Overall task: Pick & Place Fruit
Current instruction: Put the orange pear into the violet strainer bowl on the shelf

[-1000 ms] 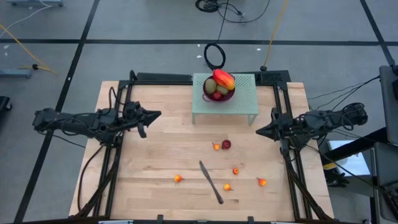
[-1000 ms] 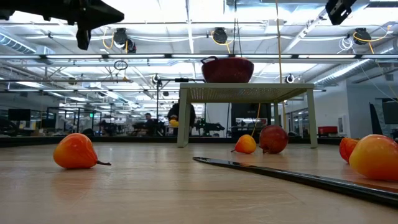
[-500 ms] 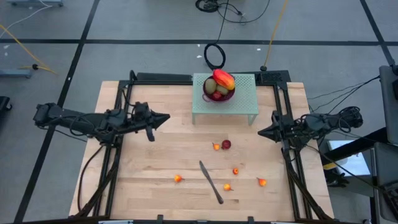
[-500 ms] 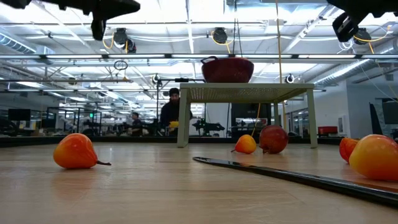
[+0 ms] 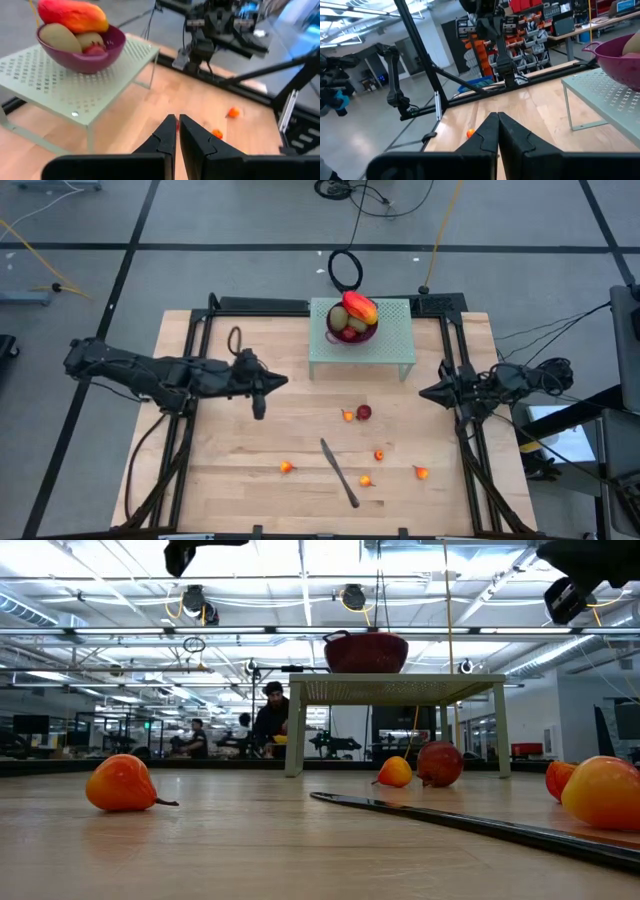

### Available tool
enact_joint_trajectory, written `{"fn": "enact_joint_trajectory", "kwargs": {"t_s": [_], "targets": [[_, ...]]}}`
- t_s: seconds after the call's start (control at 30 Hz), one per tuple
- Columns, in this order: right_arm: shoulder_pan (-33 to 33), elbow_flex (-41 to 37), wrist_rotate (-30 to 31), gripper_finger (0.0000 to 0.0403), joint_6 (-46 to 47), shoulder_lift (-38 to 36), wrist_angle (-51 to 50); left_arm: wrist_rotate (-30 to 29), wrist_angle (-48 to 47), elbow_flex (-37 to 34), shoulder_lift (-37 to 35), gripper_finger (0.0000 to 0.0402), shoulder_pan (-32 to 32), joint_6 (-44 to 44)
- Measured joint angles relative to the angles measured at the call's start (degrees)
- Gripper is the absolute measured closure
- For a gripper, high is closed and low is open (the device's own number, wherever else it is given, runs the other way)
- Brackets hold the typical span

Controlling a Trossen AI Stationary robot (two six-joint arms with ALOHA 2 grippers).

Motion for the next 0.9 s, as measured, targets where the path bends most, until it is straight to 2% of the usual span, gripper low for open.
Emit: {"fn": "enact_joint_trajectory", "kwargs": {"t_s": [0.33,0.67,0.9], "targets": [[0.0,-3.3,-1.5,0.0403,-0.9,-2.3,3.5,0.7,-12.0,10.2,9.0,0.0381,-3.9,-5.4],[0.0,-5.5,-3.2,0.0403,-0.1,-2.3,3.5,8.3,-25.7,22.3,20.5,0.0381,-6.2,-11.2],[0.0,-8.5,-6.4,0.0403,1.3,-2.3,3.9,9.6,-27.5,25.9,24.9,0.0381,-7.2,-13.1]]}}
